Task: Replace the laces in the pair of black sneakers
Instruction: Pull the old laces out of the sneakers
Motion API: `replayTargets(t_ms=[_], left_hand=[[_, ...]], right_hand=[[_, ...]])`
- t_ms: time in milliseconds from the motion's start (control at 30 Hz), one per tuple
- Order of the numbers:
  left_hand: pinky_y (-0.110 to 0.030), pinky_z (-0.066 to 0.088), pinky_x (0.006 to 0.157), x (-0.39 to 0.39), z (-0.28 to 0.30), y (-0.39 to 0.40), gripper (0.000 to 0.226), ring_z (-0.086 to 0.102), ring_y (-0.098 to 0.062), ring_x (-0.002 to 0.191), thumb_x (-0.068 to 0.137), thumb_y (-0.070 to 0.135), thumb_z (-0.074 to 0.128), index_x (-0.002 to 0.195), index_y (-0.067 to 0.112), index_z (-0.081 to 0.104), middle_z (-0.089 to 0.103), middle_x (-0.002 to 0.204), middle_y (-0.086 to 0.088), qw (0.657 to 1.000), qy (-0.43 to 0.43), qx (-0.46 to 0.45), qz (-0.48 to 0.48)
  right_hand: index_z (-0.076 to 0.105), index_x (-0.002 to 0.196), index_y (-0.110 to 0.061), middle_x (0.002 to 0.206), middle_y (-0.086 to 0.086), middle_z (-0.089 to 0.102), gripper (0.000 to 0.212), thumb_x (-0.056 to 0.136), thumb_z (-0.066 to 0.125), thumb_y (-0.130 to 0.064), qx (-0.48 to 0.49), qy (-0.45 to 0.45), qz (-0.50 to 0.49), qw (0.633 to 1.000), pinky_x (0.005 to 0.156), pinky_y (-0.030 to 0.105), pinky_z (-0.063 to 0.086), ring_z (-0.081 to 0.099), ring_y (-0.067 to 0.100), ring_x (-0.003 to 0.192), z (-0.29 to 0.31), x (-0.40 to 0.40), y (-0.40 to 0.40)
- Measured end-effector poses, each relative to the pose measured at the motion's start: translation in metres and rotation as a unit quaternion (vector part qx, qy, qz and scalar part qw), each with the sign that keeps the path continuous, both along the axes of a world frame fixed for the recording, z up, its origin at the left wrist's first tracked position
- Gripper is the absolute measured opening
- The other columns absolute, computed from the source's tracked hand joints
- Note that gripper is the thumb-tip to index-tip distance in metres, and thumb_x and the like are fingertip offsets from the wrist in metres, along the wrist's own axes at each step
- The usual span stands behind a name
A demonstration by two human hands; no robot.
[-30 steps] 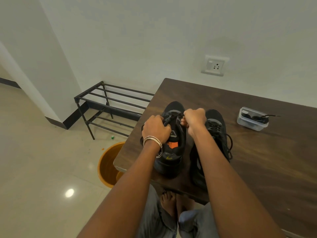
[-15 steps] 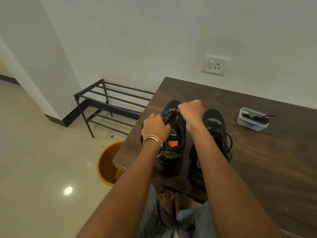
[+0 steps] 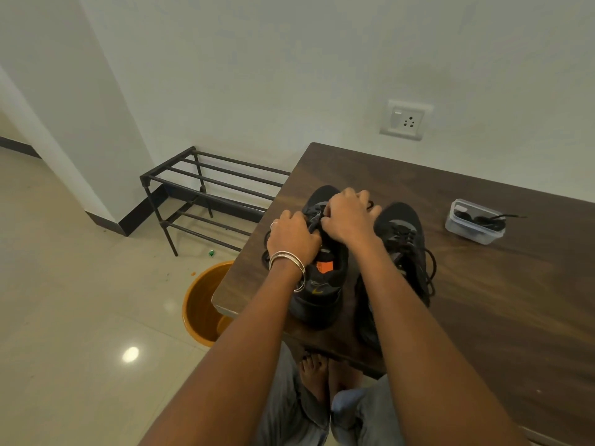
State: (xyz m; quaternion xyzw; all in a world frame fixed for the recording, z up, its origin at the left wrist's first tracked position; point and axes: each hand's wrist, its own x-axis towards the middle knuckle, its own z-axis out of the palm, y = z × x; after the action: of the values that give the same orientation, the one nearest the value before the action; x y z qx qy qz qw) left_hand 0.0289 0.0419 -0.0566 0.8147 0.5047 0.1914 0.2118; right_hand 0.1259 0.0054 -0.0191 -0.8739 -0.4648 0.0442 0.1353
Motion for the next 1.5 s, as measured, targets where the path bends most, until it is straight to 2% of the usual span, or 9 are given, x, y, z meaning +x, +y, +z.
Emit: replayTargets(t_ms=[133, 267, 500, 667, 767, 867, 1100, 1300, 1500], left_hand=[[-0.036, 0.044, 0.080, 0.000, 0.000, -0.001, 0.037, 0.051, -0.028, 0.109, 0.089, 0.036, 0.059, 0.118, 0.013, 0.059, 0.053, 0.118, -0.008, 1.000, 0.007, 0.000, 0.000], [-0.037, 0.044, 0.079, -0.001, 0.001, -0.001, 0.033, 0.052, -0.028, 0.107, 0.089, 0.036, 0.058, 0.114, 0.014, 0.059, 0.053, 0.115, -0.007, 1.000, 0.001, 0.000, 0.005], [-0.032, 0.040, 0.076, -0.001, 0.004, -0.003, 0.031, 0.051, -0.027, 0.109, 0.091, 0.034, 0.057, 0.115, 0.015, 0.059, 0.052, 0.117, -0.006, 1.000, 0.000, -0.003, 0.003], [-0.034, 0.043, 0.078, -0.001, 0.004, -0.003, 0.032, 0.051, -0.028, 0.109, 0.090, 0.034, 0.058, 0.114, 0.015, 0.059, 0.052, 0.116, -0.006, 1.000, 0.000, -0.007, 0.003], [-0.037, 0.045, 0.081, -0.001, 0.004, -0.002, 0.033, 0.051, -0.028, 0.108, 0.088, 0.034, 0.059, 0.114, 0.014, 0.060, 0.052, 0.116, -0.007, 1.000, -0.001, -0.007, 0.003], [-0.038, 0.046, 0.081, -0.001, 0.002, -0.001, 0.034, 0.052, -0.029, 0.108, 0.088, 0.035, 0.059, 0.115, 0.014, 0.060, 0.052, 0.117, -0.008, 1.000, 0.003, -0.008, 0.004], [-0.038, 0.046, 0.083, -0.001, 0.002, -0.002, 0.034, 0.051, -0.028, 0.110, 0.088, 0.035, 0.059, 0.116, 0.015, 0.060, 0.052, 0.118, -0.007, 1.000, 0.001, -0.012, 0.001], [-0.038, 0.046, 0.083, -0.001, 0.003, -0.002, 0.034, 0.050, -0.029, 0.112, 0.090, 0.035, 0.058, 0.118, 0.015, 0.058, 0.052, 0.120, -0.007, 1.000, 0.008, -0.011, 0.000], [-0.036, 0.046, 0.081, -0.001, 0.003, -0.001, 0.033, 0.050, -0.026, 0.111, 0.090, 0.036, 0.056, 0.118, 0.017, 0.058, 0.052, 0.119, -0.005, 1.000, 0.004, -0.011, 0.005]], right_hand=[[0.056, 0.086, -0.019, 0.129, 0.008, 0.054, 0.008, 0.093, 0.058, -0.022, 0.008, -0.037, -0.024, 0.999, 0.106, 0.059, 0.025, 0.036, 0.032, 0.130, 0.002, -0.008, 0.000], [0.054, 0.086, -0.015, 0.126, 0.008, 0.053, 0.013, 0.096, 0.048, -0.021, 0.056, 0.089, -0.080, 0.991, 0.107, 0.056, 0.021, 0.037, 0.030, 0.128, 0.013, -0.004, 0.001], [0.060, 0.069, -0.008, 0.072, 0.004, 0.066, 0.023, 0.089, 0.050, -0.008, 0.389, 0.425, -0.262, 0.774, 0.108, 0.057, 0.035, 0.065, 0.021, 0.079, 0.026, 0.021, -0.007], [0.064, 0.073, -0.023, 0.081, -0.010, 0.066, 0.020, 0.091, 0.059, -0.016, 0.344, 0.352, -0.164, 0.855, 0.108, 0.057, 0.034, 0.063, 0.018, 0.100, 0.015, 0.021, -0.003], [0.072, 0.092, -0.023, 0.101, -0.007, 0.066, 0.011, 0.094, 0.065, -0.031, 0.134, 0.196, -0.045, 0.970, 0.099, 0.044, 0.028, 0.054, 0.017, 0.108, 0.006, 0.017, 0.000], [0.073, 0.103, -0.018, 0.110, 0.003, 0.066, 0.017, 0.095, 0.062, -0.029, 0.025, 0.133, -0.022, 0.991, 0.097, 0.046, 0.031, 0.054, 0.025, 0.115, -0.001, 0.010, 0.008], [0.068, 0.105, -0.009, 0.106, 0.009, 0.065, 0.023, 0.097, 0.055, -0.025, -0.035, 0.240, -0.026, 0.970, 0.100, 0.049, 0.045, 0.059, 0.029, 0.107, -0.003, 0.014, 0.012], [0.066, 0.102, -0.010, 0.111, 0.008, 0.064, 0.018, 0.092, 0.058, -0.022, 0.042, 0.237, -0.110, 0.964, 0.105, 0.055, 0.028, 0.052, 0.030, 0.114, 0.002, 0.014, 0.010], [0.068, 0.075, -0.014, 0.080, -0.002, 0.067, 0.021, 0.092, 0.056, -0.012, 0.374, 0.436, -0.210, 0.791, 0.092, 0.033, 0.040, 0.058, 0.014, 0.083, 0.034, 0.026, -0.009]])
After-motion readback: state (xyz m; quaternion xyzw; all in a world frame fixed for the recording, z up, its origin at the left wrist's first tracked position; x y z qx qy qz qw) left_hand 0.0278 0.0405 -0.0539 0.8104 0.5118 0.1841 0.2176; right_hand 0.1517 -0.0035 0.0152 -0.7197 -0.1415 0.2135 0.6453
